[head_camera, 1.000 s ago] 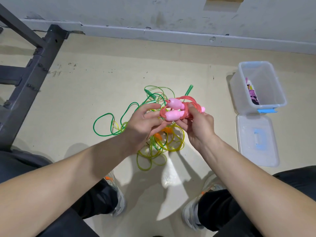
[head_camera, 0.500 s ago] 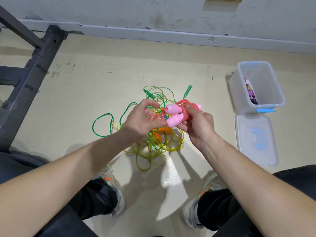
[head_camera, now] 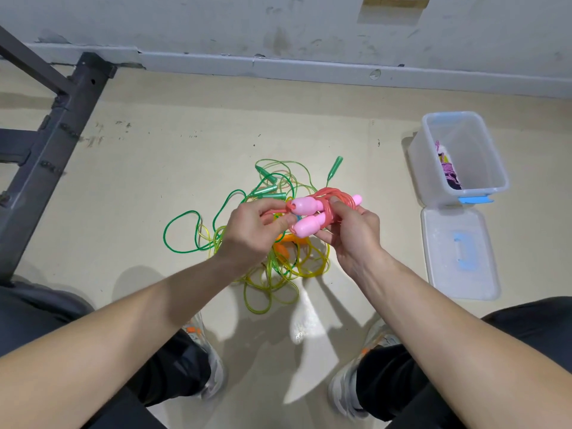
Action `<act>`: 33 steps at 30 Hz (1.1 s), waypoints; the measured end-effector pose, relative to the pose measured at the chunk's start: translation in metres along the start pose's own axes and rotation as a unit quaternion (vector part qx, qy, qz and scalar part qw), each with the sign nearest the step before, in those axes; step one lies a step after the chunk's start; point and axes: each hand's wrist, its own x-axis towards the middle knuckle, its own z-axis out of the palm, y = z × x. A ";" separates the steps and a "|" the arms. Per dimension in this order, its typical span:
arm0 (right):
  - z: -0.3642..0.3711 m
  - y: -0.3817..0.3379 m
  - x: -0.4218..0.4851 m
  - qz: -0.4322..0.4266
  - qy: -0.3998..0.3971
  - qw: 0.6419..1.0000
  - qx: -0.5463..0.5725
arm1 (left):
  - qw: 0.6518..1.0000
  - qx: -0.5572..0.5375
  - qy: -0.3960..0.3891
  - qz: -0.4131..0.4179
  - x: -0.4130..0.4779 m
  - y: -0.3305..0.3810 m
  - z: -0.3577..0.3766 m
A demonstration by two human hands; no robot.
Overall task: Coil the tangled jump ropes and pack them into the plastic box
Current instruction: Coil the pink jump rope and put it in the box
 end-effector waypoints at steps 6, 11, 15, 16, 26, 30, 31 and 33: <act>0.000 -0.005 0.005 0.026 -0.018 0.999 0.023 | 0.999 -0.022 -0.040 -0.026 0.001 0.008 0.004; 0.014 -0.005 -0.003 0.033 -0.029 0.992 0.118 | 0.998 -0.032 -0.039 -0.026 -0.002 0.006 0.009; 0.016 0.001 -0.001 0.038 0.018 0.986 0.162 | 0.997 -0.040 -0.061 -0.016 -0.013 0.007 0.025; 0.016 0.004 0.000 0.034 0.035 0.987 0.154 | 0.997 -0.049 -0.062 -0.021 -0.014 0.008 0.026; 0.003 0.007 0.021 0.007 0.117 0.993 0.022 | 0.976 0.216 -0.008 0.033 -0.042 0.007 0.051; -0.003 0.007 0.024 0.010 0.126 0.991 -0.032 | 0.967 0.254 -0.026 0.023 -0.043 0.011 0.048; -0.005 0.007 0.025 0.010 0.132 0.990 -0.039 | 0.966 0.255 -0.033 0.020 -0.044 0.013 0.048; -0.009 0.008 0.028 0.008 0.138 0.989 -0.055 | 0.968 0.246 -0.039 0.017 -0.044 0.012 0.049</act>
